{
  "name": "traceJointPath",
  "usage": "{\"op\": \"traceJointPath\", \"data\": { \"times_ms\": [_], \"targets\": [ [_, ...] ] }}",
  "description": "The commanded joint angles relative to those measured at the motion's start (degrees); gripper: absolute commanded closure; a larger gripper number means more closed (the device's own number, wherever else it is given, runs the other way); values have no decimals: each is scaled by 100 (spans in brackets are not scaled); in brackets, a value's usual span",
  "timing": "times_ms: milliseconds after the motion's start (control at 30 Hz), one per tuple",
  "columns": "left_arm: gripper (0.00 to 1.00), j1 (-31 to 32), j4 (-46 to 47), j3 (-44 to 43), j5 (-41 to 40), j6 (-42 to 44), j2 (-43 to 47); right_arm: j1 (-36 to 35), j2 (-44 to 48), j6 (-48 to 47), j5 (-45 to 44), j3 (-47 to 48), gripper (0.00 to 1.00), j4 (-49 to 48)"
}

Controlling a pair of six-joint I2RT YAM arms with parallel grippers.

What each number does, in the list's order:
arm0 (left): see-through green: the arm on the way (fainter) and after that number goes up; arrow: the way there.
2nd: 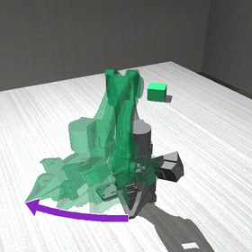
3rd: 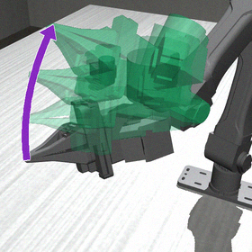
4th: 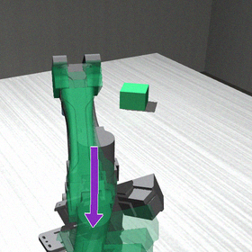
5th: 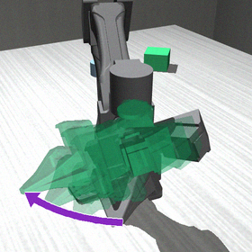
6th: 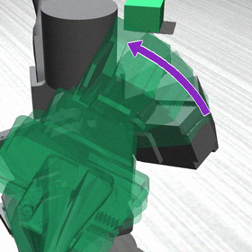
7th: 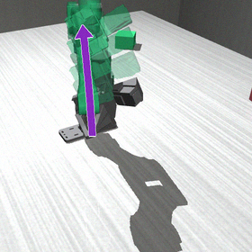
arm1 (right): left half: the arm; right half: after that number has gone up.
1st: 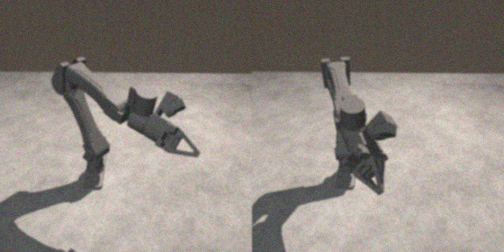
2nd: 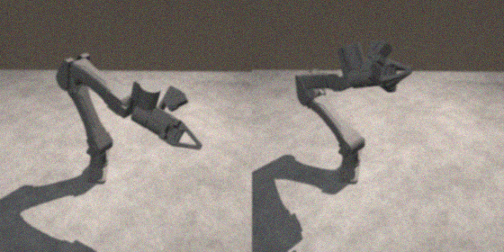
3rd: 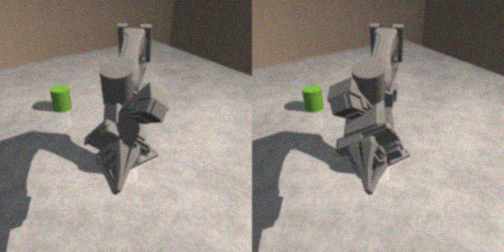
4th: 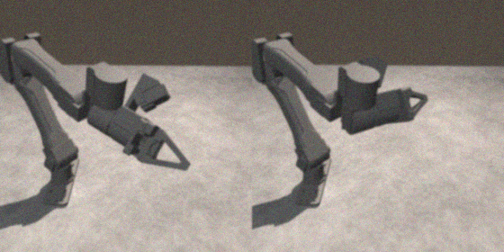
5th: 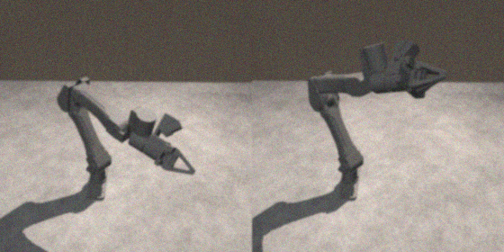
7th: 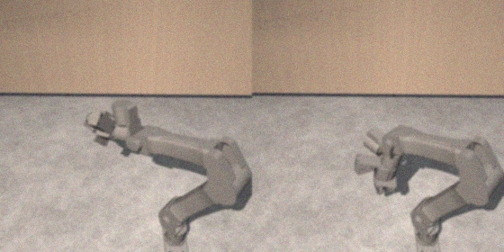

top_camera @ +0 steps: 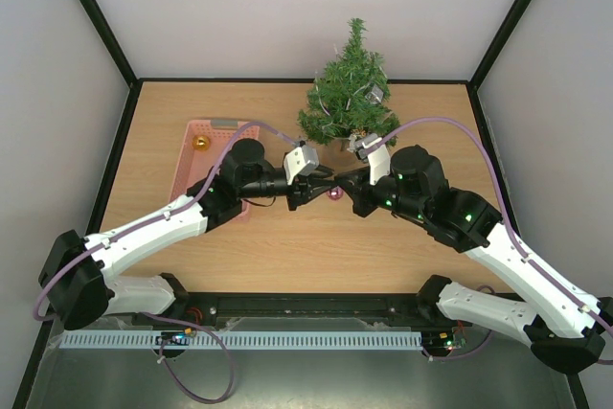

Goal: Decorate the small christmas tree
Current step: Hang the decoration item on the Christmas tree.

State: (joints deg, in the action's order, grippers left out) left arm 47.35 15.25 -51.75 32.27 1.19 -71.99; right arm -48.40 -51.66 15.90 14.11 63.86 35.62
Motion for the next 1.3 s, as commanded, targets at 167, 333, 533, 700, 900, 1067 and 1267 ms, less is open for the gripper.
{"op": "traceJointPath", "data": {
  "times_ms": [167,333,533,700,900,1067,1267],
  "targets": [
    [84,36,67,-45,-85,139,174,-16,86,53,-108,-60,98,-144],
    [98,35,51,-46,42,193,193,-20,93,62,-126,-68,98,-128],
    [98,33,-74,-37,187,313,233,-20,110,-15,-244,-113,98,-77],
    [98,36,-312,-9,222,470,311,-20,209,-182,-411,-280,98,-184],
    [98,0,-610,-13,245,611,361,-20,196,-368,-445,-395,98,-273],
    [98,-109,-618,-20,179,551,336,-15,153,-548,-417,-500,98,-506],
    [98,-390,-494,-2,113,257,235,-20,-134,-787,-527,-616,98,-1037]
  ]
}}
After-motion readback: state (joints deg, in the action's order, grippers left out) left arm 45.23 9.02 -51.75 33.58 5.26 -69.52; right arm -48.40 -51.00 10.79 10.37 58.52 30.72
